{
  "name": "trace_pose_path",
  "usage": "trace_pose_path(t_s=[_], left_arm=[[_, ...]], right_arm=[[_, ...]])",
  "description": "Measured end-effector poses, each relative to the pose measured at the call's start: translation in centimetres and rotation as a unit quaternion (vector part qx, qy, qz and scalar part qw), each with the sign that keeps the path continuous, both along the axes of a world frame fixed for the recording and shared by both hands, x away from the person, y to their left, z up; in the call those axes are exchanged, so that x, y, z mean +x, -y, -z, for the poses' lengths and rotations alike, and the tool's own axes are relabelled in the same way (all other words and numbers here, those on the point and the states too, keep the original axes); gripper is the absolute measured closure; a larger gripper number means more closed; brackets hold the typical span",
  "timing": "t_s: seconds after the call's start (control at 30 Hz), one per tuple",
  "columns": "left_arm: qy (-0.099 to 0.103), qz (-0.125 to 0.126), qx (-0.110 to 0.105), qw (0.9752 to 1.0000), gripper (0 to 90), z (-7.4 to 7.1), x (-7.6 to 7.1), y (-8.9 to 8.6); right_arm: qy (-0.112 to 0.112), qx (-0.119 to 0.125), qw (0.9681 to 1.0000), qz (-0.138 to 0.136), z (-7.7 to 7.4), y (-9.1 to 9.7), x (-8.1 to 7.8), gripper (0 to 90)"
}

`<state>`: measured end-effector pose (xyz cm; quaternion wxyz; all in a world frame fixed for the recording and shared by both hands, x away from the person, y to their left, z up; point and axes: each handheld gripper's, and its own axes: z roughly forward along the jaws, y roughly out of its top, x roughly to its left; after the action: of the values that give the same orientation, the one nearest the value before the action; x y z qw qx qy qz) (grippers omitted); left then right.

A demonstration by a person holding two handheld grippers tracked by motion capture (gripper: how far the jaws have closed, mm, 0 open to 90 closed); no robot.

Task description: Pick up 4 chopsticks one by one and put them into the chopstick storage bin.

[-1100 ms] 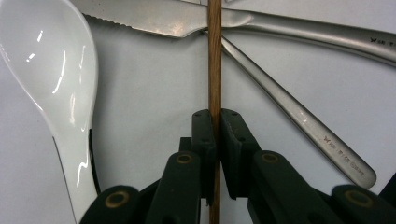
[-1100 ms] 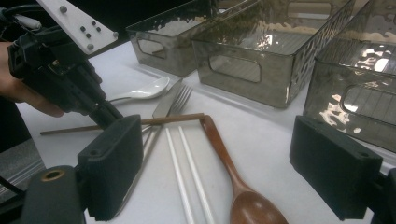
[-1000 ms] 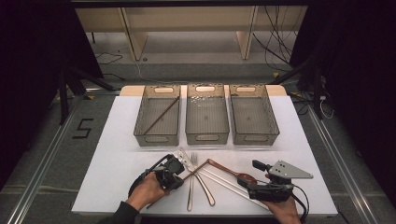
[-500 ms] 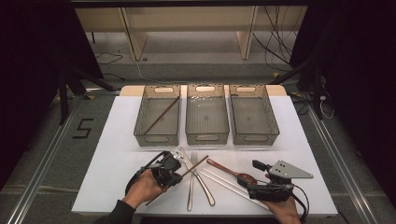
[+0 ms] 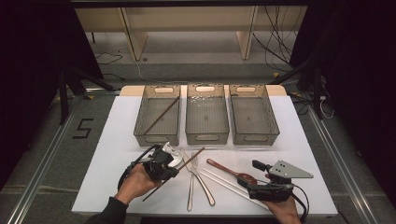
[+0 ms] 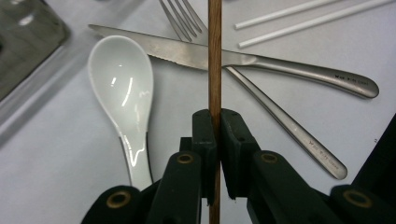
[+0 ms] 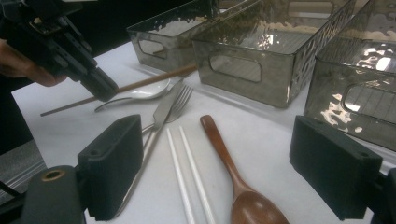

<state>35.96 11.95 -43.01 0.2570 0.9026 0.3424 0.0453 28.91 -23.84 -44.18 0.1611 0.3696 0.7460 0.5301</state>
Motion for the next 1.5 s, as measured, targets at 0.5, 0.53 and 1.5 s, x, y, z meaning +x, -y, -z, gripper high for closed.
trace_pose_path(t_s=[0.5,0.53,1.5], left_arm=[[0.017,-0.023,-0.023,0.9993,84.5,-1.3,0.5,-1.8],[0.019,-0.024,-0.025,0.9992,84.5,-1.4,0.6,-1.8],[0.069,-0.092,-0.107,0.9875,84.5,-4.3,3.0,-6.5]], right_arm=[[-0.003,0.003,1.0000,0.000,0.1,0.0,0.1,18.4],[-0.004,0.003,1.0000,0.000,0.1,0.0,0.1,18.4],[-0.005,0.002,1.0000,0.003,0.1,0.1,0.1,18.4]])
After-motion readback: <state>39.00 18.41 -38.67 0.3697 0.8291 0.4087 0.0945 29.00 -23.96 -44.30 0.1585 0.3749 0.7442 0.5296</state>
